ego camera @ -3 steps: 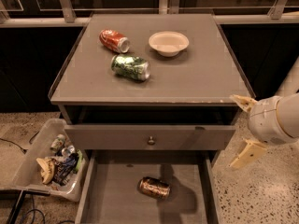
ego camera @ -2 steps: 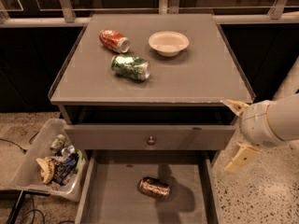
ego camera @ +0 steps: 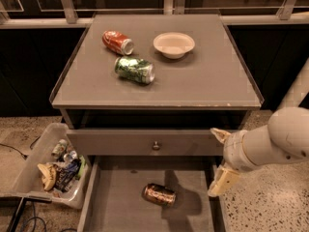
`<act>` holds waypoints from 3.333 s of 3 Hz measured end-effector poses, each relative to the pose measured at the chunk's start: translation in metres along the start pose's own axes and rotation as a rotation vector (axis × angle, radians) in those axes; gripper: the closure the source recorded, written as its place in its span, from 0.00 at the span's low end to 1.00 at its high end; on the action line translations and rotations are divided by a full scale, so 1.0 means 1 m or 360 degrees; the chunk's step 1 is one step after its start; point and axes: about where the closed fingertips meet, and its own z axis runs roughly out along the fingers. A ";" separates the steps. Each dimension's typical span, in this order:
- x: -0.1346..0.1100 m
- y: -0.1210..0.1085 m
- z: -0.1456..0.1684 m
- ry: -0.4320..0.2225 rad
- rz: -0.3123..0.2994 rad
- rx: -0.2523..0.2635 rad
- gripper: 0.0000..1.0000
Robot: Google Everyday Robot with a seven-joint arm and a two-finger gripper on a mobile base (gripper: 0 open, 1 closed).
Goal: Pick orange can from middle drawer and place on counter
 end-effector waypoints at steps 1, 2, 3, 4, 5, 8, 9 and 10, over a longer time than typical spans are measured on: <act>0.016 0.015 0.044 -0.0020 0.0006 0.0010 0.00; 0.035 0.035 0.084 -0.0066 0.0028 -0.0004 0.00; 0.052 0.059 0.129 -0.0117 0.0027 -0.0064 0.00; 0.052 0.059 0.129 -0.0117 0.0027 -0.0064 0.00; 0.044 0.071 0.149 -0.0133 0.0020 -0.0140 0.00; 0.023 0.101 0.248 -0.0345 0.0222 -0.0324 0.00; 0.023 0.102 0.276 -0.0354 0.0250 -0.0266 0.00; 0.026 0.092 0.303 -0.0352 0.0277 -0.0160 0.00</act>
Offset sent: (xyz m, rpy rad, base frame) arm -0.0197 0.0197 -0.1555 0.0868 0.0101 -0.0094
